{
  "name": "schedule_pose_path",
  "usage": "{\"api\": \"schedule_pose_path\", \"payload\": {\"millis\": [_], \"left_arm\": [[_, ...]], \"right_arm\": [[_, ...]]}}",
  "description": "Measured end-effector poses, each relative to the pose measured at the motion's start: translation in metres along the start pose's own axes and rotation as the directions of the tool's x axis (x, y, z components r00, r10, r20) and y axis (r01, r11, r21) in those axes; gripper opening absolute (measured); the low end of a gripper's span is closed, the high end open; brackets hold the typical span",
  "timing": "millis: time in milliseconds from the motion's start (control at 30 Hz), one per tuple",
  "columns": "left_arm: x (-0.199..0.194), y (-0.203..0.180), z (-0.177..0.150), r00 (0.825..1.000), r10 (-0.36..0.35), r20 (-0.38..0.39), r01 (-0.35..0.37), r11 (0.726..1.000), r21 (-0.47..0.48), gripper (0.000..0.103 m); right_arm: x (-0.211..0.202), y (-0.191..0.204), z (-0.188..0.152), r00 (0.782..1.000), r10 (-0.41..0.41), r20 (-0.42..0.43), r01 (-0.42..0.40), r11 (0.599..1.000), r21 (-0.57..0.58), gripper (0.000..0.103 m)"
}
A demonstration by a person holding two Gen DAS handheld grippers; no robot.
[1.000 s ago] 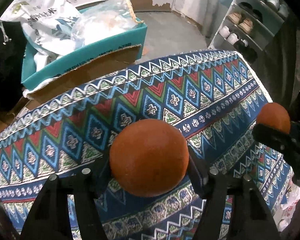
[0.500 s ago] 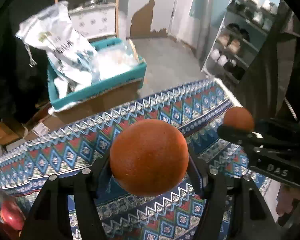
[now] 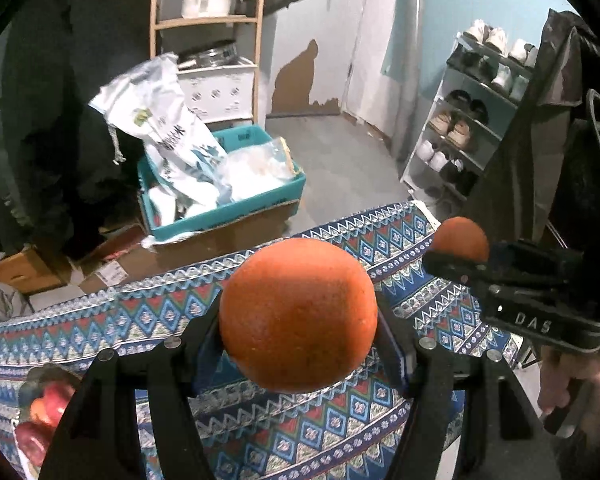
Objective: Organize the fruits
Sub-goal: 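Lift the tangerine with the right tool while the left tool lifts its tangerine, then carry the tangerine over the glass bowl with the right tool while the left tool carries its tangerine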
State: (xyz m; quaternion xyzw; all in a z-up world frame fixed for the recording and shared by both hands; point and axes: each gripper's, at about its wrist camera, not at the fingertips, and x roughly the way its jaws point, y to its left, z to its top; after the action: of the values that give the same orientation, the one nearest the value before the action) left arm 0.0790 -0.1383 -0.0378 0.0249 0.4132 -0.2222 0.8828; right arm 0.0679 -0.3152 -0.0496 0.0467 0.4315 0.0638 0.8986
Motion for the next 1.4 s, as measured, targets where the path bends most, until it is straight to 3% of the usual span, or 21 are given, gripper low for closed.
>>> {"api": "schedule_pose_path", "payload": {"millis": [600, 1100, 1400], "left_arm": [[-0.098, 0.031, -0.025, 0.994, 0.043, 0.101, -0.038, 0.998, -0.055, 0.068], [-0.145, 0.087, -0.058, 0.980, 0.148, 0.129, -0.129, 0.981, -0.142, 0.068], [-0.154, 0.139, -0.090, 0.970, 0.228, 0.081, -0.203, 0.949, -0.240, 0.068]], "right_arm": [[-0.057, 0.072, 0.006, 0.990, 0.109, 0.084, -0.099, 0.989, -0.114, 0.047], [-0.036, 0.137, 0.005, 0.979, 0.202, 0.020, -0.194, 0.961, -0.195, 0.047], [-0.007, 0.189, 0.012, 0.963, 0.265, -0.050, -0.269, 0.939, -0.214, 0.047]]}}
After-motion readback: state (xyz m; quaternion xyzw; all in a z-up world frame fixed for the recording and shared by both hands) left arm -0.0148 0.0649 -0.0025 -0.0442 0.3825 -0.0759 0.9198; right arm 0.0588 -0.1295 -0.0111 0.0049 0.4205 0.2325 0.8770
